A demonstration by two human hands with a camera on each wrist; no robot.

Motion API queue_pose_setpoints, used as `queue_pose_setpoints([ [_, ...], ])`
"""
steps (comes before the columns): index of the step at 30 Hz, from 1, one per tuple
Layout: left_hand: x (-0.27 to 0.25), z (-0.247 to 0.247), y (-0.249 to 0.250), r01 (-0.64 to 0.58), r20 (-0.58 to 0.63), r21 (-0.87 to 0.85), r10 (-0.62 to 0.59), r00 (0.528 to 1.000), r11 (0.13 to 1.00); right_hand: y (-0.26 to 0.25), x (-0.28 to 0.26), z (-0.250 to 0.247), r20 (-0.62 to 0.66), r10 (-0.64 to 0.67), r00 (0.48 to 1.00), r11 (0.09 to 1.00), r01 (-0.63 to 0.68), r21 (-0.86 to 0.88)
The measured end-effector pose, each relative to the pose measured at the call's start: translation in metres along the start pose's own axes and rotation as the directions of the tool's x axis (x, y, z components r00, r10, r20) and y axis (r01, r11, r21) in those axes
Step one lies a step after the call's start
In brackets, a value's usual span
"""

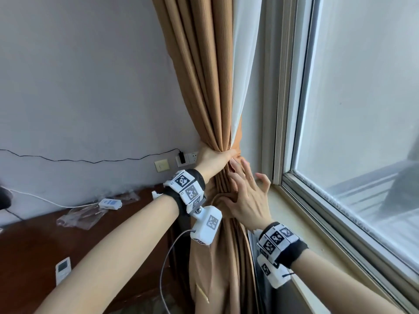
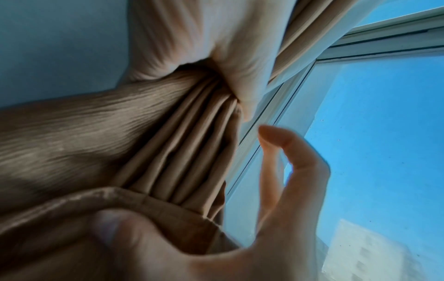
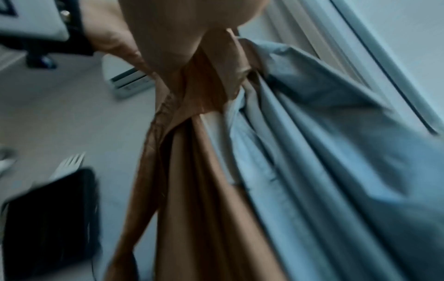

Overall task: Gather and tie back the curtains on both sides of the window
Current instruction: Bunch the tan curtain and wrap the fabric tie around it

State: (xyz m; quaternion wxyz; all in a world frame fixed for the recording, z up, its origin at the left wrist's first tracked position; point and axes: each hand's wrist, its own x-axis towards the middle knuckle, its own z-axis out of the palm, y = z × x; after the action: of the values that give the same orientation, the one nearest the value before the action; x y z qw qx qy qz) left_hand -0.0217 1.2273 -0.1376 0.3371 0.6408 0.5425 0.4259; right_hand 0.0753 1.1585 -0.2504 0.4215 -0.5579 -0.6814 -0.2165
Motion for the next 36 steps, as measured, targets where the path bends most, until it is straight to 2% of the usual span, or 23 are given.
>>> queue_pose_setpoints([
  [2,-0.002,-0.002,0.001,-0.004,0.000,-0.014,0.004,1.000,1.000,0.000,0.000,0.002,-0.029,0.238,0.971,0.966,-0.233,0.111],
  [3,-0.002,-0.003,0.001,-0.007,0.009,-0.021,0.007,1.000,1.000,0.002,0.003,0.002,0.008,0.363,0.932,0.920,-0.360,0.157],
  [4,-0.001,-0.004,-0.001,-0.004,0.021,-0.031,0.005,1.000,1.000,0.005,0.006,0.001,0.081,0.468,0.880,0.861,-0.475,0.184],
  [6,0.002,-0.007,-0.003,-0.018,0.049,-0.049,0.021,0.999,0.999,0.010,0.018,0.001,0.259,0.536,0.803,0.789,-0.586,0.184],
  [8,0.003,-0.009,-0.004,-0.021,0.086,-0.067,0.027,0.996,0.998,0.015,0.032,0.007,0.409,0.487,0.772,0.794,-0.586,0.162],
  [10,0.005,-0.008,-0.008,-0.012,0.092,-0.096,0.021,0.996,0.995,0.020,0.043,0.013,0.518,0.415,0.748,0.779,-0.586,0.222],
  [12,0.008,-0.006,-0.012,-0.005,0.065,-0.133,0.014,0.998,0.991,0.026,0.049,0.022,0.564,0.343,0.751,0.741,-0.585,0.328],
  [14,0.011,-0.004,-0.016,0.017,0.048,-0.158,-0.009,0.999,0.987,0.030,0.051,0.031,0.593,0.272,0.757,0.648,-0.600,0.469],
  [16,0.013,-0.003,-0.018,0.024,0.045,-0.173,-0.016,0.999,0.985,0.034,0.051,0.039,0.598,0.239,0.765,0.544,-0.616,0.570],
  [20,0.016,0.000,-0.025,0.016,0.029,-0.221,-0.010,1.000,0.975,0.039,0.053,0.056,0.579,0.266,0.771,0.467,-0.628,0.623],
  [25,0.019,0.000,-0.024,0.033,0.047,-0.260,-0.022,0.999,0.965,0.028,0.061,0.052,0.522,0.370,0.769,0.468,-0.640,0.610],
  [28,0.020,-0.002,-0.024,0.041,0.075,-0.290,-0.019,0.997,0.956,0.025,0.064,0.049,0.485,0.419,0.768,0.513,-0.641,0.571],
  [30,0.021,-0.005,-0.025,0.038,0.142,-0.321,0.009,0.990,0.946,0.026,0.065,0.049,0.494,0.440,0.750,0.498,-0.662,0.560],
  [32,0.020,-0.014,-0.025,0.082,0.295,-0.400,0.043,0.954,0.913,0.025,0.065,0.047,0.511,0.453,0.730,0.467,-0.683,0.562],
  [34,0.020,-0.025,-0.030,0.211,0.463,-0.489,0.047,0.885,0.846,0.026,0.063,0.045,0.510,0.470,0.721,0.434,-0.691,0.578],
  [36,0.024,-0.035,-0.041,0.335,0.577,-0.553,0.061,0.815,0.763,0.027,0.062,0.045,0.500,0.479,0.722,0.444,-0.690,0.571],
])
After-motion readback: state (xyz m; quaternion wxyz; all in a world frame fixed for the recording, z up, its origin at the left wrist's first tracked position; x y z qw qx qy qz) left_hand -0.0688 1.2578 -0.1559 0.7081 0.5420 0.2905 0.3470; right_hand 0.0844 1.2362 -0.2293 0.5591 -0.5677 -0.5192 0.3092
